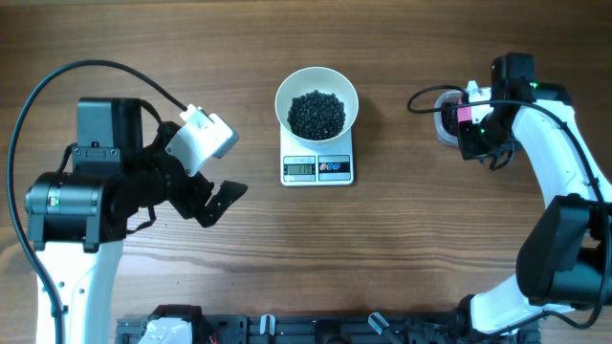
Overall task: Scoop item into bowl and weigh 150g on scale
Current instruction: 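Dip the pink scoop into the black beans in the tub and fill it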
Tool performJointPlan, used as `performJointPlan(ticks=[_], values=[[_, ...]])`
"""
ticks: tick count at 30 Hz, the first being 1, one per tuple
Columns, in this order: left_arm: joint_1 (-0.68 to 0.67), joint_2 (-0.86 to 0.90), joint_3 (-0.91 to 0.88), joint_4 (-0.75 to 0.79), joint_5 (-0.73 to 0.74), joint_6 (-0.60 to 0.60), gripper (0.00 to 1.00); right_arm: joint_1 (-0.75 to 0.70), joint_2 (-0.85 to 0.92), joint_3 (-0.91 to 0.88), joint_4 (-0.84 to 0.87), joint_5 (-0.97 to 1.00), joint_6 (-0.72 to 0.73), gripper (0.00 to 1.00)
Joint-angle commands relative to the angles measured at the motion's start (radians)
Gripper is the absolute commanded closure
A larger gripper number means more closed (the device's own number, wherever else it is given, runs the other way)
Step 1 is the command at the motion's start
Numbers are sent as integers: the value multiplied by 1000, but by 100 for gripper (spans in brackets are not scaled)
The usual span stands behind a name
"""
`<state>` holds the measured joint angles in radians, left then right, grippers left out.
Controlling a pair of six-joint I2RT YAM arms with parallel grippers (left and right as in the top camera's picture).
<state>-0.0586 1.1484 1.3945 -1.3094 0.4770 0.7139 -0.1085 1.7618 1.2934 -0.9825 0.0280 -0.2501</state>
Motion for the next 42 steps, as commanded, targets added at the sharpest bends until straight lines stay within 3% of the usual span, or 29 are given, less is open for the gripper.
performJointPlan(ticks=[1,13,21,42], values=[[6,4,19,-1,8,12,0,-1,15,18,0,-59,-66,96],[6,4,19,-1,8,12,0,-3,15,18,-24,-272,-90,96],[6,4,19,-1,8,12,0,-16,15,18,-72,-310,-76,96],[6,4,19,-1,8,12,0,-372,14,18,-72,-771,-64,96]])
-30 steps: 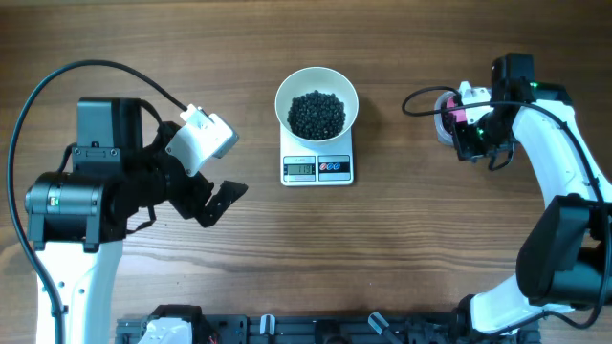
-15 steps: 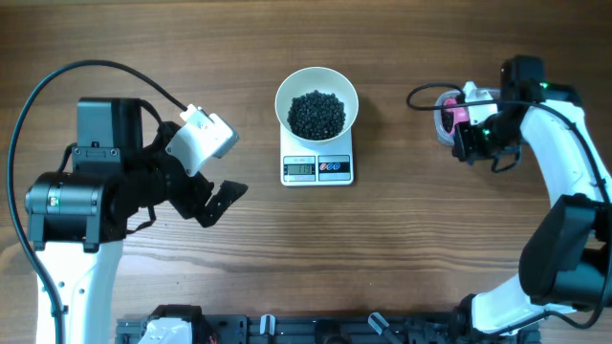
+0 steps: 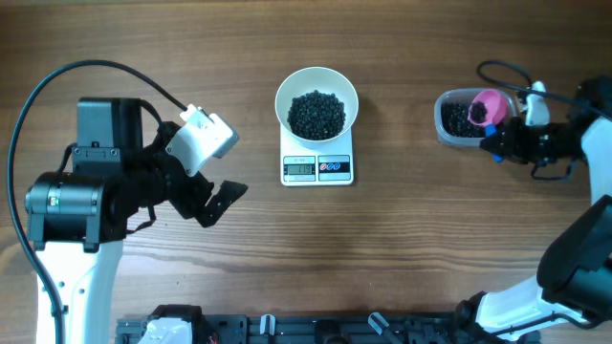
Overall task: Scoop item into bowl and weigh 150g on scale
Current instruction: 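Dip the pink scoop into the black beans in the tub and fill it, then lift the filled scoop and carry it over the white bowl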
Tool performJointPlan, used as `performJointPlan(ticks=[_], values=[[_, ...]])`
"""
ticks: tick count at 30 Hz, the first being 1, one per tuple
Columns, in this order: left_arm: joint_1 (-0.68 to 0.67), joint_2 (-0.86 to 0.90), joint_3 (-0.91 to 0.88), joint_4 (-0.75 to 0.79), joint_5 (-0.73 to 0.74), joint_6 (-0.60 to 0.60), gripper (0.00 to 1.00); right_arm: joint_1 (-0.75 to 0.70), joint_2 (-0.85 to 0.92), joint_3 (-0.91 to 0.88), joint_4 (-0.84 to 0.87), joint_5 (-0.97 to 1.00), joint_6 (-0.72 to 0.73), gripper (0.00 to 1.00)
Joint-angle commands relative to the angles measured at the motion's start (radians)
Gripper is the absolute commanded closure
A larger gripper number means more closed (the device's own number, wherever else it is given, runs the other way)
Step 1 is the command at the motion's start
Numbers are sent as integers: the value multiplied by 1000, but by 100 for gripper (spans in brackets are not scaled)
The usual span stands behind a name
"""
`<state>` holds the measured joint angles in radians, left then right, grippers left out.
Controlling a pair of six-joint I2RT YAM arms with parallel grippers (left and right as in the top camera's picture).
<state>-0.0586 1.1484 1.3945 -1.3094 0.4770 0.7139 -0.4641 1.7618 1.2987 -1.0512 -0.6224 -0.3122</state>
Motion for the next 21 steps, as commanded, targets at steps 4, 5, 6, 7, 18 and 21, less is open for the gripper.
performJointPlan(ticks=[4,5,6,7,18,21], values=[[6,4,19,-1,8,12,0,-10,8,13,-6,-164,11,96],[6,4,19,-1,8,11,0,-4,3,13,-5,-169,29,96],[6,4,19,-1,8,12,0,3,-5,13,-5,-176,41,96],[6,4,19,-1,8,12,0,11,-14,13,-5,-181,53,96],[6,4,19,-1,8,12,0,274,-202,13,103,-176,240,96],[6,4,19,-1,8,12,0,376,-237,13,153,-98,298,96]])
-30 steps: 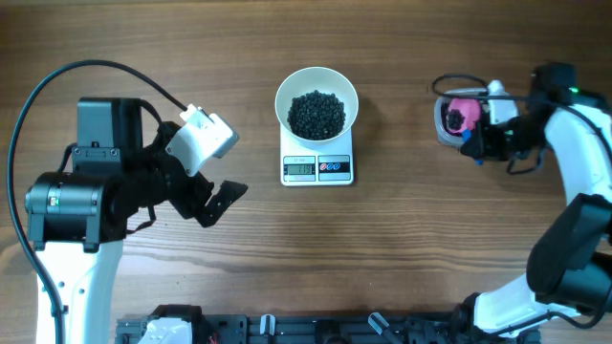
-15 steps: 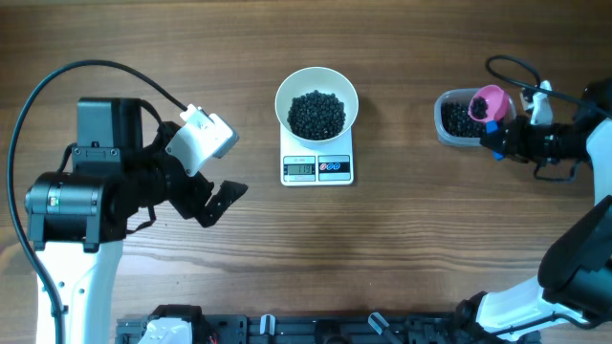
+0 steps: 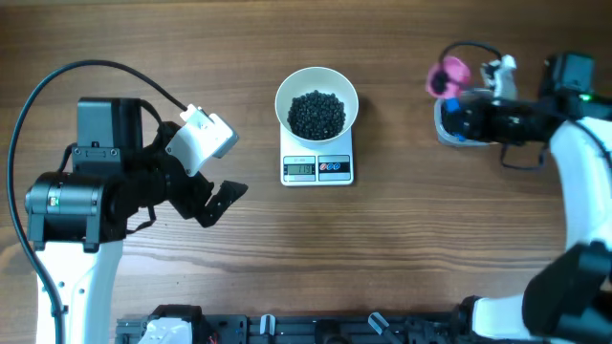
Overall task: Scoop item into bowl and weigh 150g on scale
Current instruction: 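Lift the filled scoop and carry it over the white bowl, then tilt the scoop with the right gripper to pour beans into the bowl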
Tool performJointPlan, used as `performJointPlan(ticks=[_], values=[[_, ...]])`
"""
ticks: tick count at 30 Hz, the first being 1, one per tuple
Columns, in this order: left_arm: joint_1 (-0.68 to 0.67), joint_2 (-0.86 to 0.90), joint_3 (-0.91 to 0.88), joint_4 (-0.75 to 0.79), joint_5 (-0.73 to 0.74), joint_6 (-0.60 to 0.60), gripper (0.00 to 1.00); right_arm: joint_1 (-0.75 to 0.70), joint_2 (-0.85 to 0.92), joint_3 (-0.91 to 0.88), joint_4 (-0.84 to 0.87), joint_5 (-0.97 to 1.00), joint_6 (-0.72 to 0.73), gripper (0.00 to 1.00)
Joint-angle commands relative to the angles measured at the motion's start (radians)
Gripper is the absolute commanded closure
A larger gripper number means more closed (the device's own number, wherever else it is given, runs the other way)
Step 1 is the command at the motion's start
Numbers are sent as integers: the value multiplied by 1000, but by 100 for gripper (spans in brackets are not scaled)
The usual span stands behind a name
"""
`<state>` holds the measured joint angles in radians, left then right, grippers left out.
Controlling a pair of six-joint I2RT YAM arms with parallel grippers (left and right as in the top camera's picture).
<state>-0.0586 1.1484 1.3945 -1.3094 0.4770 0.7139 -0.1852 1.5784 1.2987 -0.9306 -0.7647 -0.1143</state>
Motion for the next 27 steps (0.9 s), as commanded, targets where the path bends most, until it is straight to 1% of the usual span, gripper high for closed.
performJointPlan(ticks=[1,5,12,18,27], values=[[6,4,19,-1,8,12,0,136,-61,13,44,77,112,96],[6,4,19,-1,8,12,0,301,-67,13,79,198,127,96],[6,4,19,-1,8,12,0,486,-66,13,146,412,151,96],[6,4,19,-1,8,12,0,583,-64,13,175,628,128,96],[6,4,19,-1,8,12,0,665,-38,13,198,788,-22,96]])
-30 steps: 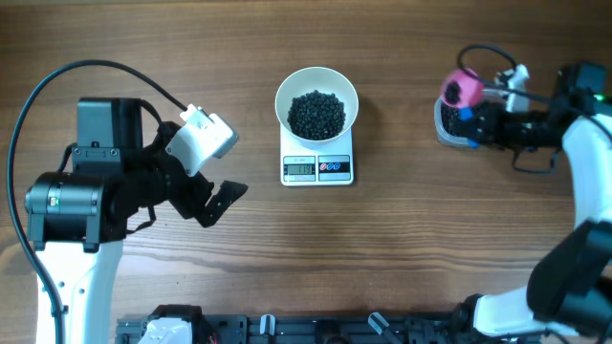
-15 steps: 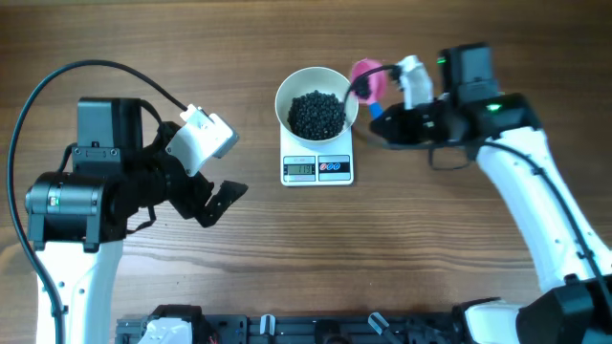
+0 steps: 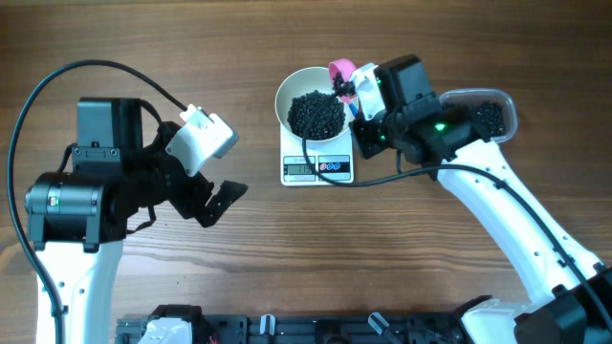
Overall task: Scoop item into bowl and weigh 150g on scale
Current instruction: 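Tilt the scoop with the right gripper to pour beans into the bowl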
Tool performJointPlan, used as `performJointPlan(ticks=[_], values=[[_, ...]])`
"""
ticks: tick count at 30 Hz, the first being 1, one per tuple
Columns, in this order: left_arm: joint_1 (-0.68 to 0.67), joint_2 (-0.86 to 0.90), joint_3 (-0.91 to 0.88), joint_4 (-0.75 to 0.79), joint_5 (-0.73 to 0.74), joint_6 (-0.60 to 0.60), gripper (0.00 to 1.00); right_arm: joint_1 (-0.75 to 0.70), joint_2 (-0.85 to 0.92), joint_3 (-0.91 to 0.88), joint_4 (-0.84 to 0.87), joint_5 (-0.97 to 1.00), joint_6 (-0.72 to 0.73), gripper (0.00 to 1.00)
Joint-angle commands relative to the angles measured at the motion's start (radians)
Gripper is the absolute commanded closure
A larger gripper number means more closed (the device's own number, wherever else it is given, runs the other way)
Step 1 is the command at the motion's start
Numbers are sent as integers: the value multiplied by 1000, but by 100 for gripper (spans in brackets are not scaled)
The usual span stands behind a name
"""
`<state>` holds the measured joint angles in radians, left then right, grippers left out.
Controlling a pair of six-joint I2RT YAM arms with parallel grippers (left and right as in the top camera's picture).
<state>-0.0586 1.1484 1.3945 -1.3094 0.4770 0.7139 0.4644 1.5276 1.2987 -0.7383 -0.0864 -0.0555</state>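
A white bowl (image 3: 316, 99) of small black beans sits on the white scale (image 3: 317, 167) at the table's middle. My right gripper (image 3: 356, 91) is at the bowl's right rim, shut on a pink scoop (image 3: 341, 71) whose cup hangs over the bowl's upper right edge. The clear tub of black beans (image 3: 490, 113) lies at the right, partly under the right arm. My left gripper (image 3: 215, 201) hangs open at the left, away from the bowl, holding nothing.
The scale's display (image 3: 300, 169) faces the front edge; its digits are too small to read. A black rail (image 3: 287, 330) runs along the table's front edge. Bare wood lies between the left arm and the scale.
My right gripper, with the pink scoop, has moved left from above the bean tub to the bowl's right rim. The left arm has not moved.
My right gripper was down over the bean tub at the right. Then it had drawn back to the right with the pink scoop in the tub. Then the scoop was lifted at the tub's left edge, and now it is at the bowl. The left arm stayed still.
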Motion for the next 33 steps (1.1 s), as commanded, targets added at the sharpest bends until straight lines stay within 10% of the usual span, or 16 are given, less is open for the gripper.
performJointPlan(ticks=[1,33], values=[[6,4,19,-1,8,12,0,18,21,13,7,122,-92,96],[6,4,19,-1,8,12,0,36,40,13,130,198,-277,96]])
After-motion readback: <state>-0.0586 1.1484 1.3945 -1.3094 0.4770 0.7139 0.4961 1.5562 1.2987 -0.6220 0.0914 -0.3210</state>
